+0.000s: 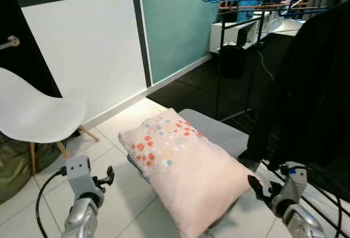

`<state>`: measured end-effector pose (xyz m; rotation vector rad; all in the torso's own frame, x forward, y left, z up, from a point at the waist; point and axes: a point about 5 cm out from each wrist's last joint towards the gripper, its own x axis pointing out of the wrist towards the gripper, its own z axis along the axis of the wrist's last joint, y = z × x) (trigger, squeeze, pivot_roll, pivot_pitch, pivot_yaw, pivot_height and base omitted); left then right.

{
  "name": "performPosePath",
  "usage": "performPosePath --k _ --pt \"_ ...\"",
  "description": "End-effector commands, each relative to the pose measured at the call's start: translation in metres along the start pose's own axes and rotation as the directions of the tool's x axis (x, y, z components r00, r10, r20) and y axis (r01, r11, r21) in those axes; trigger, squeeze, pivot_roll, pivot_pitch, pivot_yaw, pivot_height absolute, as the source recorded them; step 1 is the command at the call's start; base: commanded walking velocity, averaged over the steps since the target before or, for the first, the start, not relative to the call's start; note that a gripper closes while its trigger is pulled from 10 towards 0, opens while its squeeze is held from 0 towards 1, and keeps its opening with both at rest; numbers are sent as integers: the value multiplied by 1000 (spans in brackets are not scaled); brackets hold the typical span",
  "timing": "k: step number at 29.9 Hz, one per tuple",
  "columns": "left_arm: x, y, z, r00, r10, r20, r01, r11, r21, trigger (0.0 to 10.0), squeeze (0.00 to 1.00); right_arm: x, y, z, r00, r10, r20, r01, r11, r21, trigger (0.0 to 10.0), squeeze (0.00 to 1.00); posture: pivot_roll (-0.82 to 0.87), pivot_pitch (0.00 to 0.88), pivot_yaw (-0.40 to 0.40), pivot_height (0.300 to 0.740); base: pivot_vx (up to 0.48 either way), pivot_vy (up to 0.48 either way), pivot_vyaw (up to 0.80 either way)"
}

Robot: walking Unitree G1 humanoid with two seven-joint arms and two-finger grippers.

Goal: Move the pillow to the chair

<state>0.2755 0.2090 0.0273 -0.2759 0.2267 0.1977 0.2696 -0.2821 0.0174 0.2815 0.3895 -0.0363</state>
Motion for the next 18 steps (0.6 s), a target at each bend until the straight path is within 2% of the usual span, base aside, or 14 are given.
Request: performPosePath --k 1,15,18 --pt "-2 7 0 1000 18 3 -18 1000 -12 10000 0 2 6 -4 1000 17 -9 -17 1000 6 10000 0 -235 46 33 739 0 0 0" --pt "-6 9 -1 1000 19 -4 -19 1000 -19 10000 0 1 7 -5 999 32 -18 -32 999 -2 10000 0 -233 63 29 739 0 0 0" --pt "-8 10 -2 1000 18 -6 -18 999 -29 10000 0 0 6 -5 999 31 -22 -31 1000 -2 10000 0 -230 70 26 739 195 0 0"
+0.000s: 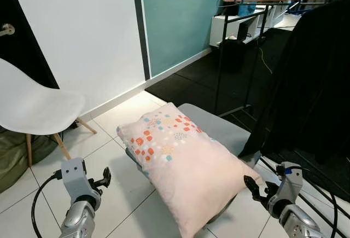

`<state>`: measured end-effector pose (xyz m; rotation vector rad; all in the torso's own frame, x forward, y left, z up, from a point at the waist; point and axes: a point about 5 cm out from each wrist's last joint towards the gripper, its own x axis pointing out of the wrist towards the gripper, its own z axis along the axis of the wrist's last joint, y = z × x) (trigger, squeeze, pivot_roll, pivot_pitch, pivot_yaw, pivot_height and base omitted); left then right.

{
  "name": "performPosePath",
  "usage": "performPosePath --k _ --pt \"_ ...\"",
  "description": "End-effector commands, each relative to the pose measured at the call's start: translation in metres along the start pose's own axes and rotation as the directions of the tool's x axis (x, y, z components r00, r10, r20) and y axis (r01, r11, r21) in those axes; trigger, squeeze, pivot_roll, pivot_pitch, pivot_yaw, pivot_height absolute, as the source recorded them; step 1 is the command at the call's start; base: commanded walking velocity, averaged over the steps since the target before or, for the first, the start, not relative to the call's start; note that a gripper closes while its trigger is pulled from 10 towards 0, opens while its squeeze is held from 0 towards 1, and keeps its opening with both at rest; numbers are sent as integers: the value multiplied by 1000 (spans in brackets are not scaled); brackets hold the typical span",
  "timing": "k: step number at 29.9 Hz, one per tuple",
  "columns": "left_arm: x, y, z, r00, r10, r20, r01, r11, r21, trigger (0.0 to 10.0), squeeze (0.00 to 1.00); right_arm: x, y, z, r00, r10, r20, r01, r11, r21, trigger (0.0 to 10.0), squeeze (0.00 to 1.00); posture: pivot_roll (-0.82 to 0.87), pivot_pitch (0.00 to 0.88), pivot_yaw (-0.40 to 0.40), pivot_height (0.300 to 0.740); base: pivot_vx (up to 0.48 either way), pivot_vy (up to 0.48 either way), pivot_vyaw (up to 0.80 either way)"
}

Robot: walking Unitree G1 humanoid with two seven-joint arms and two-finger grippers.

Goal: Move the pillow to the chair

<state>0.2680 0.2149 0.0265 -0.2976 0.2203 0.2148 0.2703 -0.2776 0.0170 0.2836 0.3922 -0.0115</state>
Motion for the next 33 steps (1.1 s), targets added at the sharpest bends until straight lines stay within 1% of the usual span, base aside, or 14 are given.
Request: performPosePath --k 1,9,12,16,18,22,29,32,33 --pt "-3 2 -2 1000 2 -11 -2 1000 -7 10000 0 -1 1 -5 1000 -1 -25 1 1000 4 10000 0 -229 75 26 739 292 0 0" --pt "-4 1 -1 1000 -14 -10 14 1000 -1 10000 0 -2 -1 -6 999 -13 -33 13 1000 11 10000 0 -232 81 26 739 257 0 0" --pt "-3 0 0 1000 -17 -8 17 1000 0 10000 0 -2 -1 -6 999 -10 -42 11 1000 2 10000 0 -233 82 26 739 0 0 -444" --pt "-4 -2 1 1000 -29 -5 29 1000 0 10000 0 -3 -2 -7 998 -7 -61 6 1000 -8 10000 0 -234 74 22 739 0 0 -775" --pt "-4 -4 1 999 -35 -8 35 999 -1 10000 0 -3 -2 -7 998 -7 -55 6 1000 -2 10000 0 -233 75 22 739 0 0 -781" --pt "-4 -6 1 999 -42 -11 41 999 -6 10000 0 -4 -2 -6 999 -14 -40 14 1000 -1 10000 0 -231 78 22 739 0 0 0" --pt "-5 -8 1 999 -51 -18 51 999 -9 10000 0 -4 -3 -7 998 -20 -54 20 1000 0 10000 0 -229 76 22 739 0 0 0" --pt "-5 -8 2 998 -62 -20 63 998 10 10000 0 -4 -2 -8 998 -21 -59 21 1000 -2 10000 0 -229 74 23 739 0 0 0" --pt "-6 -8 2 998 -65 -20 65 998 14 10000 0 -4 -2 -8 998 -21 -60 21 1000 -3 10000 0 -227 74 25 739 480 0 0"
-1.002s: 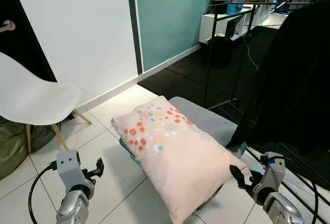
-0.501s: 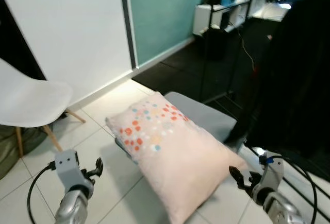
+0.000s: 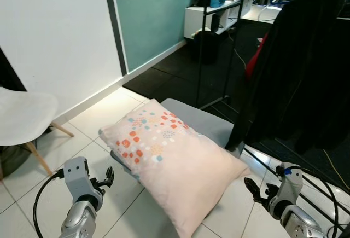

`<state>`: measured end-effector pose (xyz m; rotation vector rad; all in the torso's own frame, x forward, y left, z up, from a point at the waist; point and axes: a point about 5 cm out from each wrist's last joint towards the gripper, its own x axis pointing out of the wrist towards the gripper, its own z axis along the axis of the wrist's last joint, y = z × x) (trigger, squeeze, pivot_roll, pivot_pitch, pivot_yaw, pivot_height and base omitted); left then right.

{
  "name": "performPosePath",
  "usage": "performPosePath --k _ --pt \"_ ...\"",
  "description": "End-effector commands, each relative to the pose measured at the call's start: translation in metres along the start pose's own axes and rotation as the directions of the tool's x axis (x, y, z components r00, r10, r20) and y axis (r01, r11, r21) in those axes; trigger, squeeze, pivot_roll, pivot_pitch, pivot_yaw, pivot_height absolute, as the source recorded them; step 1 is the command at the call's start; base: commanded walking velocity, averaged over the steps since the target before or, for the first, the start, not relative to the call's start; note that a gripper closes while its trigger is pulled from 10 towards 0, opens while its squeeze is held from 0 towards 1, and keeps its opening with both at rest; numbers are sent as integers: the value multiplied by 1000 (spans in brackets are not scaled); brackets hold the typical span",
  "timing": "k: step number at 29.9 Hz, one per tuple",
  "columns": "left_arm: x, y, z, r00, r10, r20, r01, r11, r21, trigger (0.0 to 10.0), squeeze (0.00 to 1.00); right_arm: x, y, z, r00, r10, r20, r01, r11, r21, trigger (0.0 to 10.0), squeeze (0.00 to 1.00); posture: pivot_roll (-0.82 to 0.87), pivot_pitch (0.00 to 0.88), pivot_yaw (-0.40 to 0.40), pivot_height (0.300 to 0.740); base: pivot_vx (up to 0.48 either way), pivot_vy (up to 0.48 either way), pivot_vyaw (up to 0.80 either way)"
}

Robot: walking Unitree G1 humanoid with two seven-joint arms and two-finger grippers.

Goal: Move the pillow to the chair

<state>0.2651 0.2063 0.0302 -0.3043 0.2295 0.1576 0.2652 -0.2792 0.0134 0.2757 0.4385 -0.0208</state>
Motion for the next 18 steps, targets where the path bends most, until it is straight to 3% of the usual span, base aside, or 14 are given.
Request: performPosePath --k 1,7,18 --pt "-1 0 1 1000 -10 -1 10 1000 7 10000 0 -1 1 -4 1000 -4 -16 4 1000 3 10000 0 -228 74 25 739 480 0 0" --pt "-1 0 1 1000 -12 -6 12 1000 3 10000 0 -1 1 -5 1000 -5 -18 5 1000 5 10000 0 -231 75 28 739 480 0 0" --pt "-3 -4 -4 1000 -17 -26 17 1000 -11 10000 0 -1 1 -6 1000 -8 -24 8 1000 6 10000 0 -228 78 26 739 324 0 0"
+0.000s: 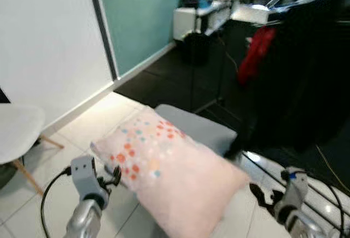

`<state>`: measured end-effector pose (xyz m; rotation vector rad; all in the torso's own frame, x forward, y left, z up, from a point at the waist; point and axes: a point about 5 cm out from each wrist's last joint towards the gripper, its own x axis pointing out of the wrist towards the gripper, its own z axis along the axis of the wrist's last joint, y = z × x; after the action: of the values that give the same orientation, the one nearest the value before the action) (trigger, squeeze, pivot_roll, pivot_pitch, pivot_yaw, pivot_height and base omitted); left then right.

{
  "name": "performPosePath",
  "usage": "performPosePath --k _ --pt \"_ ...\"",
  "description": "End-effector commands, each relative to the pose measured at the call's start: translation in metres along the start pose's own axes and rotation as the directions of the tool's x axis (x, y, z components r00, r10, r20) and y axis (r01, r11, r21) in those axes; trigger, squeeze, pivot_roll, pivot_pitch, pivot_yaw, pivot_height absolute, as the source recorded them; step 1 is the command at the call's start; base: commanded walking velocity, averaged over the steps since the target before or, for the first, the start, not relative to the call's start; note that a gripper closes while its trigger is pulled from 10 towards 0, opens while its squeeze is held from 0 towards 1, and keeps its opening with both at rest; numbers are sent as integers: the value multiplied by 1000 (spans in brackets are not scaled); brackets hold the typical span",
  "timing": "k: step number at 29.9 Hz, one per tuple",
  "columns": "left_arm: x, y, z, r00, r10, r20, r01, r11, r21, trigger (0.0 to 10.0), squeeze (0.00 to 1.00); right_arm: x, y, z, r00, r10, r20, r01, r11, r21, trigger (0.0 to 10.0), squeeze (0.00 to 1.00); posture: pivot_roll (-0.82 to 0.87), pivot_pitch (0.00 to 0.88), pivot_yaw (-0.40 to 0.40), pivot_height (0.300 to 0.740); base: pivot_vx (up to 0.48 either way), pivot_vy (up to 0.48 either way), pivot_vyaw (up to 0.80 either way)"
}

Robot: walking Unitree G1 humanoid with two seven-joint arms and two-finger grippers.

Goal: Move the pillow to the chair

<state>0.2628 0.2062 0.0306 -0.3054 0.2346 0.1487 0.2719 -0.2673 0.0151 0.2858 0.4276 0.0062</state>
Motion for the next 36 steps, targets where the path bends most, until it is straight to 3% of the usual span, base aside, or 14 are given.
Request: performPosePath --k 1,3,8,17,21,23,28,31,36 --pt "0 -4 -4 1000 -9 -19 9 1000 -11 10000 0 -7 -11 -7 999 -37 -31 37 999 2 10000 0 -228 78 26 739 0 0 0" --pt "-1 -5 -12 996 2 -84 -7 998 -56 10000 0 -7 -12 -11 995 -43 -88 43 999 -8 10000 0 -227 79 24 734 0 0 0" --pt "-6 -7 -22 988 -22 -153 3 993 -117 10000 0 -8 -13 -14 992 -54 -112 53 999 -13 10000 0 -226 80 21 719 0 0 0" --pt "-15 -8 -40 962 -73 -265 34 989 -147 10000 0 -8 -15 -14 991 -60 -121 59 998 -14 10000 0 -224 86 20 699 0 0 0" --pt "-21 -15 -56 919 -112 -379 -21 944 -330 10000 0 -9 -16 -14 989 -67 -130 66 998 -13 10000 0 -225 90 19 679 0 0 0" --pt "-22 -15 -59 907 -119 -404 -37 932 -360 10000 0 -9 -16 -14 988 -69 -135 68 998 -14 10000 0 -225 90 19 674 0 0 0" --pt "-21 -12 -64 873 -141 -466 -38 935 -353 10000 0 -9 -17 -15 987 -73 -143 71 997 -20 10000 0 -227 92 19 659 0 0 0" --pt "-21 -13 -66 854 -188 -486 14 941 -339 10000 0 -9 -17 -15 986 -76 -148 74 997 -23 10000 0 -227 91 19 644 0 0 0" --pt "-20 -16 -65 857 -207 -472 49 945 -324 10000 0 -9 -18 -14 988 -74 -133 73 997 -14 10000 0 -230 91 18 629 0 0 0"
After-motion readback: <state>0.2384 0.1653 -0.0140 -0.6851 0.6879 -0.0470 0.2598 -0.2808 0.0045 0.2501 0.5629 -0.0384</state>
